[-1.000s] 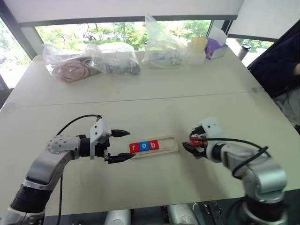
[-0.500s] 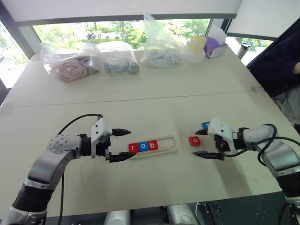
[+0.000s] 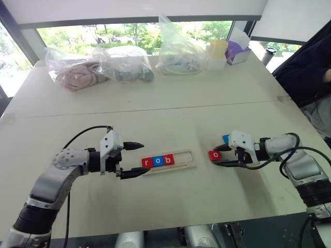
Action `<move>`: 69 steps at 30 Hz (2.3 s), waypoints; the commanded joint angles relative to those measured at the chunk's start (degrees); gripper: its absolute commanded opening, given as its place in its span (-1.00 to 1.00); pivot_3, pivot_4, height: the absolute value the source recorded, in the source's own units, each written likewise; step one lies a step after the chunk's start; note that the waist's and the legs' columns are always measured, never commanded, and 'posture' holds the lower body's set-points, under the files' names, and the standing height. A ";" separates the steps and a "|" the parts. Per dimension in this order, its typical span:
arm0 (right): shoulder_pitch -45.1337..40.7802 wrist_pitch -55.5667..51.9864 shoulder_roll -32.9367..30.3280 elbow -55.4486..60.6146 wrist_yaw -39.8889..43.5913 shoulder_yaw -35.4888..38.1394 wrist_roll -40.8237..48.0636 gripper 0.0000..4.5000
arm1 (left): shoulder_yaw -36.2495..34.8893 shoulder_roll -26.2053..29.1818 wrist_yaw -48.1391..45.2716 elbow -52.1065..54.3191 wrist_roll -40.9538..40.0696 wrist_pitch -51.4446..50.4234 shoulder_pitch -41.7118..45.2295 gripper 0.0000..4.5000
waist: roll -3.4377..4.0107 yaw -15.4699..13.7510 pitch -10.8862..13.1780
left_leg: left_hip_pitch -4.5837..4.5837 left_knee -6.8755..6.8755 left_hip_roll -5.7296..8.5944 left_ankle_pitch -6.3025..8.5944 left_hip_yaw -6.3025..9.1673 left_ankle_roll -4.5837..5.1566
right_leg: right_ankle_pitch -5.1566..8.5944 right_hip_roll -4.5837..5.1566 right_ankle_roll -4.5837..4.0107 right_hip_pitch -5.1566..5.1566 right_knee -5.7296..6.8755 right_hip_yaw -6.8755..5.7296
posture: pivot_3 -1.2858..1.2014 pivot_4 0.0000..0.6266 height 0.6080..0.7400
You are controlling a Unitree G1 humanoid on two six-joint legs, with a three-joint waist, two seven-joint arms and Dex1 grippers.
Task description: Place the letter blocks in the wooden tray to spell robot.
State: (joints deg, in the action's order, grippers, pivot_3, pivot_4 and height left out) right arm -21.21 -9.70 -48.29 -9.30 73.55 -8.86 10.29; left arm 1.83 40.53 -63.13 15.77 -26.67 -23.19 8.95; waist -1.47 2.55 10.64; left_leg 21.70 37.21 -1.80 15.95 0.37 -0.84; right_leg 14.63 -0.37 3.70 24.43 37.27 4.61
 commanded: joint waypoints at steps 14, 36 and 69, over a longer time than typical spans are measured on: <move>-11.05 -11.53 6.30 14.23 2.69 -10.05 -0.34 -0.50 | -0.55 0.74 -0.64 3.02 -1.06 0.26 -0.93 1.00 | 0.10 -0.12 0.07 | -0.08 -0.02 -0.02 0.00 0.06 0.00 | -0.01 -0.02 0.01 -0.01 0.16 -0.05 | 0.03 -0.52 1.00; -14.87 -6.41 11.48 6.85 2.00 -14.43 -6.52 -0.50 | -0.77 0.57 0.97 5.52 -1.98 -0.63 -2.14 1.00 | 0.11 -0.02 0.08 | -0.07 0.04 -0.01 -0.01 0.02 -0.01 | -0.02 0.03 0.01 0.00 0.16 -0.04 | 0.03 -0.52 1.00; -15.44 -7.67 12.46 6.99 2.89 -14.46 -7.62 -0.50 | -0.24 -0.15 2.05 4.71 -1.62 -0.57 -1.33 1.00 | 0.11 -0.01 0.08 | -0.08 0.04 -0.01 -0.01 0.02 -0.01 | -0.03 0.03 0.01 0.00 0.19 -0.04 | 0.03 -0.52 1.00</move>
State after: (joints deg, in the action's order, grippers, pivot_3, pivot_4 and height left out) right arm -35.78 -17.23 -35.04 -4.65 76.05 -24.01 2.42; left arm 1.56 40.50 -61.10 19.35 -27.97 -24.33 6.99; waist -1.36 2.54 10.72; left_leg 21.62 37.25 -1.80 15.94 0.39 -0.86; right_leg 14.60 -0.34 3.71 24.43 37.46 4.57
